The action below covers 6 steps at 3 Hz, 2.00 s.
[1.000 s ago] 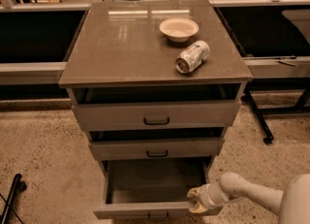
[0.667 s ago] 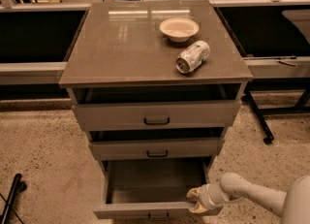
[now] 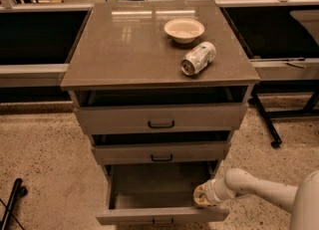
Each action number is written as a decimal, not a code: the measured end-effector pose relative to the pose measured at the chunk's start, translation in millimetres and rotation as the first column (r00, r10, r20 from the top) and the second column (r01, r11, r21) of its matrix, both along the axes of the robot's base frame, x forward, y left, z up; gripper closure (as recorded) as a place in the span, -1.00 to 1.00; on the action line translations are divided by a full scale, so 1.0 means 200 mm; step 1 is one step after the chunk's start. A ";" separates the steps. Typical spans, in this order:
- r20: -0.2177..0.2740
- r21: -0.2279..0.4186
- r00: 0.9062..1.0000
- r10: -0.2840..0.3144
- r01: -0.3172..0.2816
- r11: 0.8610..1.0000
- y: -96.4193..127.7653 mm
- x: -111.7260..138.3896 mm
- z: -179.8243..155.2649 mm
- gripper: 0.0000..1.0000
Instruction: Open bottom drawer
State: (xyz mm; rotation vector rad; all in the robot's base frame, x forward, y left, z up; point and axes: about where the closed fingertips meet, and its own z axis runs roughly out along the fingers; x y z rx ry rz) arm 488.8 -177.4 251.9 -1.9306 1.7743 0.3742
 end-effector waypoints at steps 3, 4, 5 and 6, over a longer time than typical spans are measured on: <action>-0.053 0.022 0.995 -0.083 0.084 0.996 -0.03 0.20 -0.22 1.00; -0.103 0.047 0.993 -0.057 0.062 0.997 0.01 0.17 -0.32 1.00; -0.153 0.063 0.988 -0.024 0.034 0.997 0.10 0.11 -0.45 1.00; -0.175 0.069 0.984 0.025 -0.013 0.998 0.19 0.05 -0.51 1.00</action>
Offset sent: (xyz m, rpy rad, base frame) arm 0.0460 -0.0039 -0.0961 0.0702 0.1228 -0.1283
